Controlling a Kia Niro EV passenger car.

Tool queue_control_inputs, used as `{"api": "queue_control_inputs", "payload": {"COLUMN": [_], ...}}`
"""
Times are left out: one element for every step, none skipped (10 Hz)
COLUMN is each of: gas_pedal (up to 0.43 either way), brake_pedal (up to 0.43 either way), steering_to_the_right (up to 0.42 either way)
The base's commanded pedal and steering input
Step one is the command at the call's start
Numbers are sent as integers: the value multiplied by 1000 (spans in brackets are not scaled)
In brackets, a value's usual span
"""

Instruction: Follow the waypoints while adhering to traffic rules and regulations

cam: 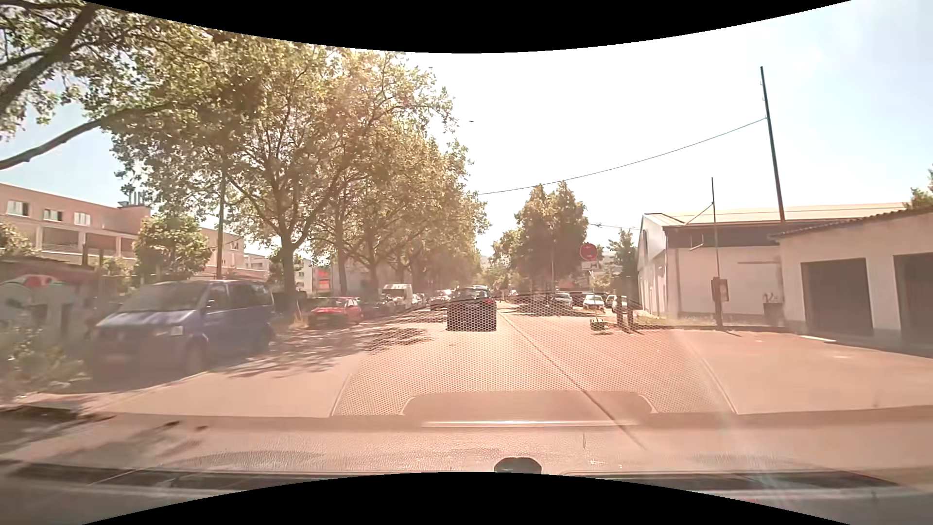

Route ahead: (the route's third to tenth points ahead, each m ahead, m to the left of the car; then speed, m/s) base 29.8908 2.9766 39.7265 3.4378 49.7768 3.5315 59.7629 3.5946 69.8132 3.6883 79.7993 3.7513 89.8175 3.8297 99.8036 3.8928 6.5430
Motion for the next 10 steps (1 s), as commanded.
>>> {"api": "queue_control_inputs", "payload": {"gas_pedal": [47, 47, 47, 47, 47, 47, 47, 47, 47, 47], "brake_pedal": [0, 0, 0, 0, 0, 0, 0, 0, 0, 0], "steering_to_the_right": [-4, -4, -4, -4, -4, -4, -4, -4, -4, -4]}}
